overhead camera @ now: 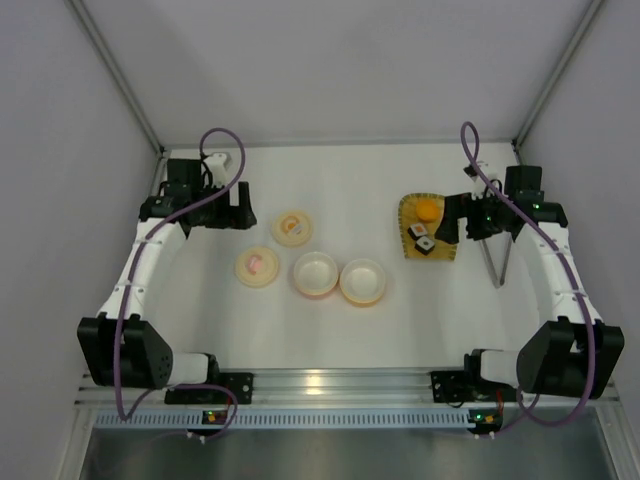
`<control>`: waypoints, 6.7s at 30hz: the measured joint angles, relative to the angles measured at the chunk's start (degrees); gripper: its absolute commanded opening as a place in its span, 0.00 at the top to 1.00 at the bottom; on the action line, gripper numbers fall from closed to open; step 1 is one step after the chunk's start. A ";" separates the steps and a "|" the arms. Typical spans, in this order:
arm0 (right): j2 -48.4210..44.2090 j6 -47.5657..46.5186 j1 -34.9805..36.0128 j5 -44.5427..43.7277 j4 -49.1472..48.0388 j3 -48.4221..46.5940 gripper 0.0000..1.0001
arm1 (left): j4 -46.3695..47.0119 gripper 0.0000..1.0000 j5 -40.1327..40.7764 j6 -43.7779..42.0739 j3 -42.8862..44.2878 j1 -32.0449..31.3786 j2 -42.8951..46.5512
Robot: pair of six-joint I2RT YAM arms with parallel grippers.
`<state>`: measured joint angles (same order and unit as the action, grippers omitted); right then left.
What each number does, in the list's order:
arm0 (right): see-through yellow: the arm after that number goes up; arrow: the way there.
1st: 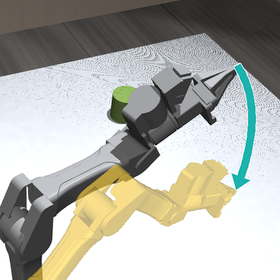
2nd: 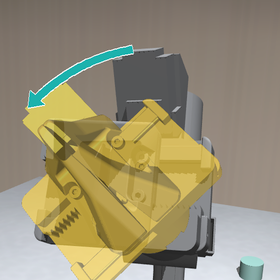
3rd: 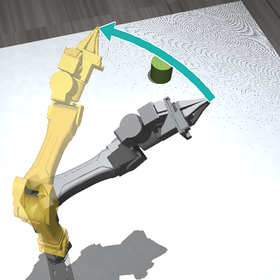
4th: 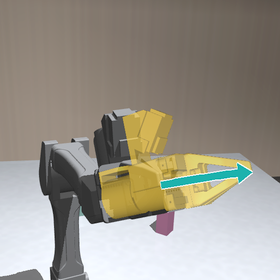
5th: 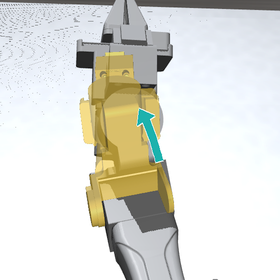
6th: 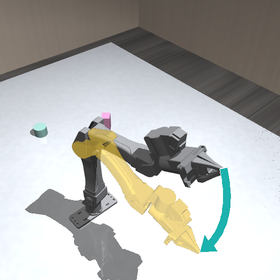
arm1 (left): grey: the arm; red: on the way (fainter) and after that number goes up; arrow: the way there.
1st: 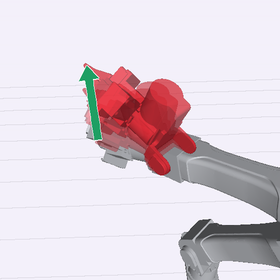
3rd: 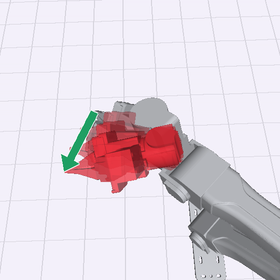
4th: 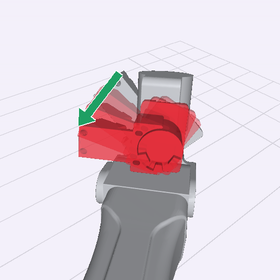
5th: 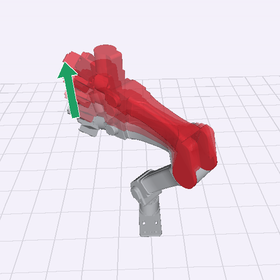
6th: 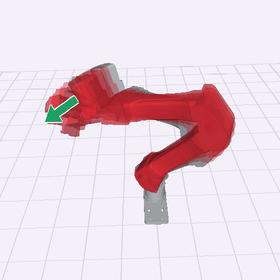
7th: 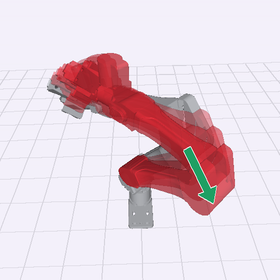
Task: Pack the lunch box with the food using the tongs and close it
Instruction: Pick up the clamp at the center of the board.
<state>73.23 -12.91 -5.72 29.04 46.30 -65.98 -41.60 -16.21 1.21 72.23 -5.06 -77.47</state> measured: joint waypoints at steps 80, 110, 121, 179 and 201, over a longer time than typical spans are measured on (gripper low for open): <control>38.32 3.89 -13.90 -27.58 -4.83 -11.23 0.07 | 1.53 0.02 -8.24 -2.86 -0.52 3.45 -8.04; 38.91 1.99 -13.68 -25.18 -12.52 -11.50 0.43 | 1.27 0.02 -6.40 -2.89 0.02 3.45 -8.39; 38.45 0.61 -13.88 -22.16 -11.65 -11.50 0.45 | 1.25 0.02 -6.21 -2.91 0.02 3.45 -7.76; 35.98 -4.09 -15.13 -20.57 -11.23 -7.91 0.13 | 1.29 0.02 -6.67 -2.86 0.02 3.45 -7.63; 33.20 -4.59 -15.17 -20.11 -8.74 -5.51 0.43 | 0.28 0.02 -6.82 -2.89 1.81 3.45 -7.34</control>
<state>106.43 -17.50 -20.88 8.93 37.56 -71.48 -41.32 -23.03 -1.67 74.04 -1.61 -84.82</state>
